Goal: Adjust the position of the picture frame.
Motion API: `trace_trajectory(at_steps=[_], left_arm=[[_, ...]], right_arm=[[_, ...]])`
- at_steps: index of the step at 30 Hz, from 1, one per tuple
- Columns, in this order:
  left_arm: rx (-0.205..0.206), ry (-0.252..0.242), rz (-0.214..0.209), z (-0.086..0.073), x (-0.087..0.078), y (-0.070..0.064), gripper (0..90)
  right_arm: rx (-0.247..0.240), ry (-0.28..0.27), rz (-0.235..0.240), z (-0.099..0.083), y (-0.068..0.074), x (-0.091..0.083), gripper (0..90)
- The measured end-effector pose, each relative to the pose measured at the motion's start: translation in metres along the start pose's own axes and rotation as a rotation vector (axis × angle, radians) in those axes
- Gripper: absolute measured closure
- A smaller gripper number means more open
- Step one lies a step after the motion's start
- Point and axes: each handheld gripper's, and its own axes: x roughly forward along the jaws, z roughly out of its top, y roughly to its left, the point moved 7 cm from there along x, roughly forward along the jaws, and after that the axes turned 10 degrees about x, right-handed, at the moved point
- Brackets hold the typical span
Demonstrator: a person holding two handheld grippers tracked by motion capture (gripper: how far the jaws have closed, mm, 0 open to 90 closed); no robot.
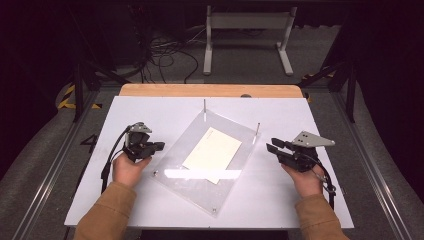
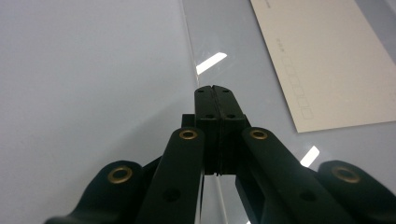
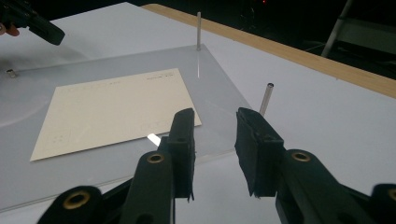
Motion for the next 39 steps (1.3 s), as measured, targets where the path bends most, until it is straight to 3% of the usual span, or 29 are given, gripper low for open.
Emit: trace_trajectory(at_steps=[15,18,23,25,32,39], left_arm=[[-0.047,0.122,-0.056,-0.012,0.018,0.002,89.4],[-0.034,0.135,-0.045,-0.013,0.019,0.004,89.5],[-0.059,0.134,-0.059,-0.015,0.019,0.002,89.6],[-0.041,0.136,-0.057,-0.015,0.019,0.0,89.7],[0.038,0.162,-0.138,-0.014,0.022,-0.025,89.8],[0.088,0.179,-0.19,-0.012,0.025,-0.046,89.8]], right_arm=[[-0.001,0.029,0.0,-0.004,0.0,0.004,66.9],[-0.004,0.034,-0.002,-0.004,0.001,0.005,66.8],[-0.002,0.037,-0.003,-0.005,0.0,0.005,66.8],[-0.002,0.037,-0.006,-0.005,0.0,0.005,66.8],[0.004,0.039,-0.01,-0.004,-0.002,0.005,66.9],[0.018,0.063,-0.03,-0.006,-0.006,0.006,72.0]])
